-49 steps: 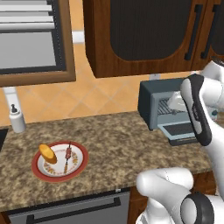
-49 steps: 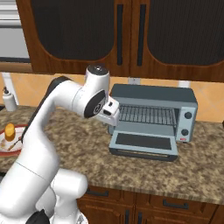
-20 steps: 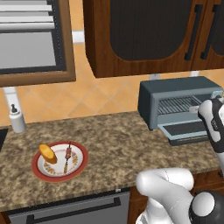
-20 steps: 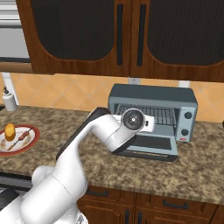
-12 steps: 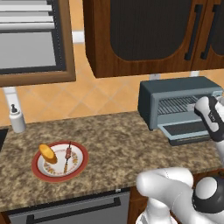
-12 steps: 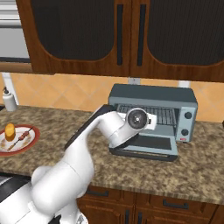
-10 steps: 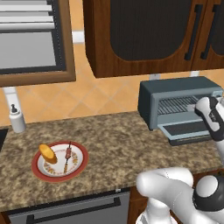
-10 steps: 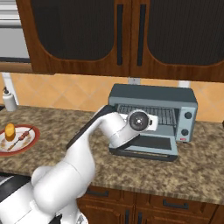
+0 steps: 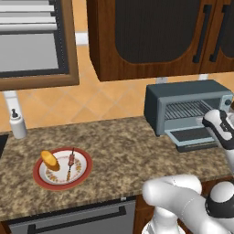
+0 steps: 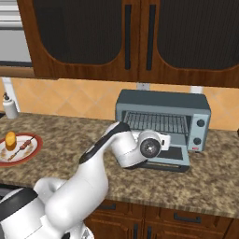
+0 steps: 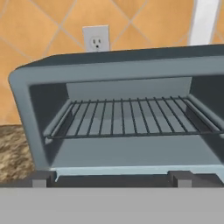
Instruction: Pick up the kebab skewer and baguette bread, and place them inside the toaster oven. Close the toaster oven door and start by setting the timer.
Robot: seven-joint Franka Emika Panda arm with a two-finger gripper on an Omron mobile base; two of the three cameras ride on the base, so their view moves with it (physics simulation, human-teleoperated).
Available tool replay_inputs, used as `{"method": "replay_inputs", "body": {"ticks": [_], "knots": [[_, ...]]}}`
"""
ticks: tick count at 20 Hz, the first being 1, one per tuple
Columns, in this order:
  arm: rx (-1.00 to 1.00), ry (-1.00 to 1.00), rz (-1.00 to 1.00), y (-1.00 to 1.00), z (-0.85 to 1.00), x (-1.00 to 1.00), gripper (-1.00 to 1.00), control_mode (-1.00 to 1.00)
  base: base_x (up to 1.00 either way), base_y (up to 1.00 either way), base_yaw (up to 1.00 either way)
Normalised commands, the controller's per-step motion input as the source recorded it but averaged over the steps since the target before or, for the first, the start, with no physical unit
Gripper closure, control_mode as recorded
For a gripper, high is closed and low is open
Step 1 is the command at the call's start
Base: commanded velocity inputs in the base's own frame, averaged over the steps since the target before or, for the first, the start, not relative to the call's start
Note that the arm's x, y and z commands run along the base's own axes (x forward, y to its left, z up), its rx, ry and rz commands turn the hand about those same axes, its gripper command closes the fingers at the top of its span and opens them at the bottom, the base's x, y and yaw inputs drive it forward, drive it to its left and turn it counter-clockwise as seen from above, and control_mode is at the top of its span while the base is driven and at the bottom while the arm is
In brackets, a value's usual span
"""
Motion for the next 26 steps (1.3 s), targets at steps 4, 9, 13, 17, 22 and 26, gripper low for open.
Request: {"method": "replay_inputs", "body": {"ticks": [4,9,13,17,22,26], "knots": [[0.0,0.0,0.0,0.0,0.0,0.31,-1.0,-1.0,0.0,0.0,0.0],[0.0,0.0,0.0,-0.01,0.0,0.4,-1.0,-1.0,0.0,0.0,0.0],[-0.01,0.0,-0.01,-0.17,-0.01,0.27,-1.0,-1.0,0.0,0.0,0.0],[-0.06,0.0,-0.01,-0.14,-0.07,0.12,-1.0,-1.0,0.0,0.0,0.0],[-0.04,0.0,-0.03,-0.07,-0.05,0.3,-1.0,-1.0,0.0,0.0,0.0],[0.0,0.0,0.0,0.0,0.0,0.54,-1.0,-1.0,0.0,0.0,0.0]]}}
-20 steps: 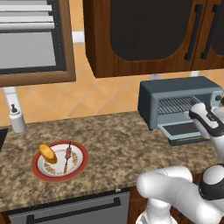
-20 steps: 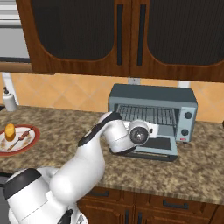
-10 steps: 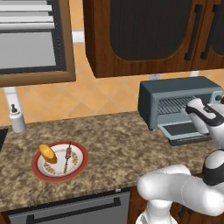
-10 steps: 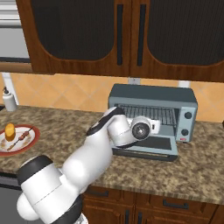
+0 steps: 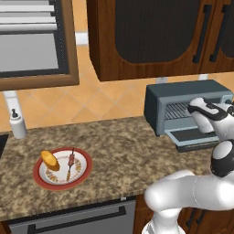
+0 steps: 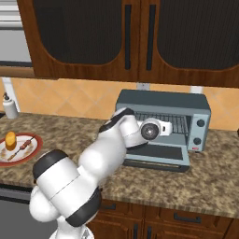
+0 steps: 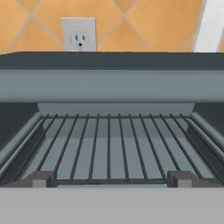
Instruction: Pick up the kebab skewer and baguette bread, and place them inside the toaster oven. Close the toaster oven door and start by setting the timer.
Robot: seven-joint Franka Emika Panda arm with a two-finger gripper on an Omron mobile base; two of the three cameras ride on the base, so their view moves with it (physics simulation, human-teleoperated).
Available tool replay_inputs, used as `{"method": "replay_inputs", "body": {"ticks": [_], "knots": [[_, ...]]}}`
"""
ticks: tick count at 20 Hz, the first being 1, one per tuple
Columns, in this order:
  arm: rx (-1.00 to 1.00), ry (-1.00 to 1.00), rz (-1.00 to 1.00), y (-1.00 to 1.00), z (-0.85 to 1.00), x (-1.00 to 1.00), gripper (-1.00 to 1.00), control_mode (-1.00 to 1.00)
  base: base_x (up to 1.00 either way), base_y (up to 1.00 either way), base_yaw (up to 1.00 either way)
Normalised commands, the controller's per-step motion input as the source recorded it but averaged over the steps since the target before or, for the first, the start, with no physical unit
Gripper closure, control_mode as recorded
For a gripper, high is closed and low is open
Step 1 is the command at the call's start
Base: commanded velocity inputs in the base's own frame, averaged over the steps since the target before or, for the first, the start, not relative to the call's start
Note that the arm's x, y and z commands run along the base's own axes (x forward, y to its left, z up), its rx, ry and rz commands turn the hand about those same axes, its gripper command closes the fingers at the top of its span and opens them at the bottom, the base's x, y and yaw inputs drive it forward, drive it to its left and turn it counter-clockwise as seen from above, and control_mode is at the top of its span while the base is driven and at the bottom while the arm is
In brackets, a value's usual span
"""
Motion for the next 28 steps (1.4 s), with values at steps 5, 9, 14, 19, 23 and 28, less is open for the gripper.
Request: {"method": "replay_inputs", "body": {"ticks": [5,9,14,19,23,28], "knots": [[0.0,0.0,0.0,0.0,-0.14,0.32,-1.0,-1.0,0.0,0.0,0.0],[-0.02,-0.01,0.0,0.0,-0.35,0.02,-1.0,-1.0,0.0,0.0,0.0],[0.0,0.0,0.0,-0.02,-0.16,0.1,-1.0,-1.0,0.0,0.0,0.0],[0.0,0.0,0.0,0.0,0.0,0.35,-1.0,-1.0,0.0,0.0,0.0],[0.0,0.0,0.0,-0.03,-0.03,0.33,-1.0,-1.0,0.0,0.0,0.0],[0.0,0.0,0.0,-0.03,-0.29,0.01,-1.0,-1.0,0.0,0.0,0.0]]}}
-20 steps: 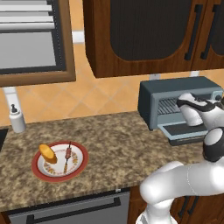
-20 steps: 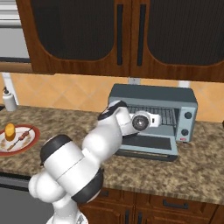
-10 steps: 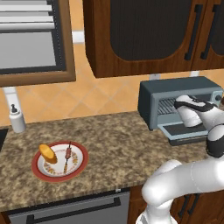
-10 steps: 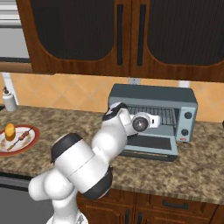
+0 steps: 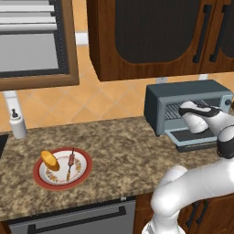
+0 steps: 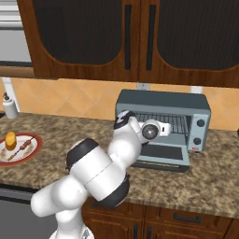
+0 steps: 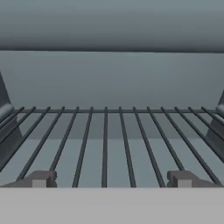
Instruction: Pick up the kebab skewer and baguette bread, and place them inside the toaster oven. Close the toaster oven door and start by setting the timer.
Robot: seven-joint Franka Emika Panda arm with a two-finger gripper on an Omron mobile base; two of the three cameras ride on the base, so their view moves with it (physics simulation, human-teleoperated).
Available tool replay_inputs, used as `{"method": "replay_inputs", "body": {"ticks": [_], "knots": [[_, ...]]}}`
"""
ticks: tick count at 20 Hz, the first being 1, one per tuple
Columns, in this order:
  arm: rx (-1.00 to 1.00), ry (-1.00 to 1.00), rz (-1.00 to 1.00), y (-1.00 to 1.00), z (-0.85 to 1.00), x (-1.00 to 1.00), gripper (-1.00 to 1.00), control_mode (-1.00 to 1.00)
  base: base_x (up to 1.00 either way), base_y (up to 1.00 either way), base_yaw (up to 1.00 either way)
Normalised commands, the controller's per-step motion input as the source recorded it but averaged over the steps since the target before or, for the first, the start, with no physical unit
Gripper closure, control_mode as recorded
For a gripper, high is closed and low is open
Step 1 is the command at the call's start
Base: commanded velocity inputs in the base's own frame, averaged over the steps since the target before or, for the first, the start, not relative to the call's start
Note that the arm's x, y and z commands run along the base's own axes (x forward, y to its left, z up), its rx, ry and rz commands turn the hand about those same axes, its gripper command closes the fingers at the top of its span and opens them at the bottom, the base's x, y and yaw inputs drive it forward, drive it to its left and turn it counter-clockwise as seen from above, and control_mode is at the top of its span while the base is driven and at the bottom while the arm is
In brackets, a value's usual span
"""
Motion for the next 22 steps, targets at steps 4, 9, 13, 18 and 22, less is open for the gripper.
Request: {"method": "replay_inputs", "body": {"ticks": [4,9,13,18,22], "knots": [[0.0,0.05,0.0,-0.09,-0.24,0.0,-1.0,-1.0,0.0,0.0,0.0],[0.0,0.13,0.0,-0.03,-0.23,-0.01,-1.0,-1.0,0.0,0.0,0.0],[0.0,0.08,0.0,-0.01,-0.34,-0.28,-1.0,-1.0,0.0,0.0,0.0],[0.0,-0.02,0.0,0.0,-0.38,-0.5,-1.0,-1.0,0.0,0.0,0.0],[0.0,0.0,0.0,0.0,-0.38,-0.54,-1.0,-1.0,0.0,0.0,0.0]]}}
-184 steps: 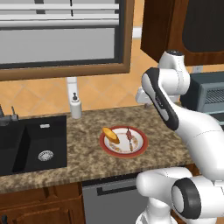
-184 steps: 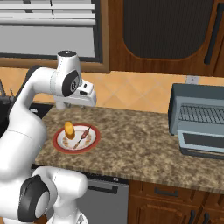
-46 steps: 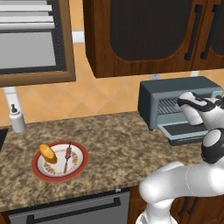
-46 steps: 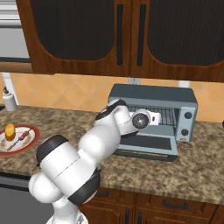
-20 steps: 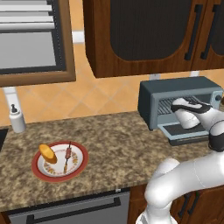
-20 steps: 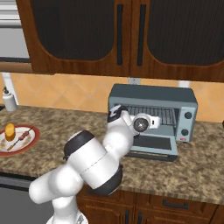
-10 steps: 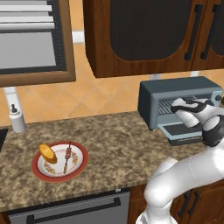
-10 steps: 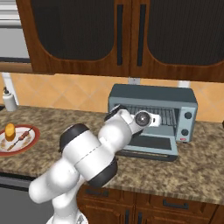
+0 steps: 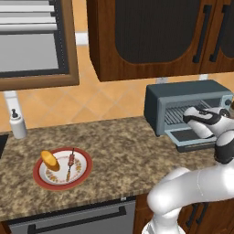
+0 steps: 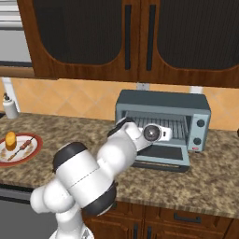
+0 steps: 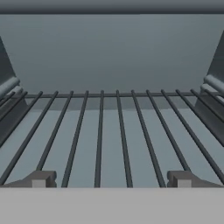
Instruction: Pick up the kebab skewer and baguette bread, and place them inside the toaster oven. Close the toaster oven door and start by setting the timer.
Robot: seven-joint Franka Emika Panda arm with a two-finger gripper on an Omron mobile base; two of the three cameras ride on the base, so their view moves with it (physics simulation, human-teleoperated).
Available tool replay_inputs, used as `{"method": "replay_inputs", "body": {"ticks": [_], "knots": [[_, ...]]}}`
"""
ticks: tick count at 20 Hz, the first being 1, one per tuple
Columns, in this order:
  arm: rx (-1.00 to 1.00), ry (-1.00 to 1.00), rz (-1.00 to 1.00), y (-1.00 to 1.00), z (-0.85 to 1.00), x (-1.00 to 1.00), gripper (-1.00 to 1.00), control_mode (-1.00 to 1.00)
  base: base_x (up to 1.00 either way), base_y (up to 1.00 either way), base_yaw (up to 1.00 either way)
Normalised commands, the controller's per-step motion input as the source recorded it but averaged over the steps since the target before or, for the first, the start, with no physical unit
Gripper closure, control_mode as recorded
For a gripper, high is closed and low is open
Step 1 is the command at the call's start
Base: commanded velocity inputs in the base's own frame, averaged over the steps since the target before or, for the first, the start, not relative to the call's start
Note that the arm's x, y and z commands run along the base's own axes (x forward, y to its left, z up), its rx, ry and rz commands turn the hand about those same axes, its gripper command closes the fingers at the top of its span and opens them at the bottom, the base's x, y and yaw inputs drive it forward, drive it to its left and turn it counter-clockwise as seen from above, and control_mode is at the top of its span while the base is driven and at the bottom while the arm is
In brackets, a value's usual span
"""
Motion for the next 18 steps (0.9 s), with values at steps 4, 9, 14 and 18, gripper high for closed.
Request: {"method": "replay_inputs", "body": {"ticks": [4,9,14,18], "knots": [[0.0,0.0,-0.01,0.0,-0.42,-0.59,-1.0,-1.0,0.0,0.0,0.0],[0.0,0.0,-0.02,0.0,-0.33,-0.6,-1.0,-1.0,0.0,0.0,0.0],[0.0,0.0,-0.01,0.0,-0.28,-0.48,-1.0,-1.0,0.0,0.0,0.0],[0.0,0.0,-0.01,0.0,-0.24,-0.46,-1.0,-1.0,0.0,0.0,0.0]]}}
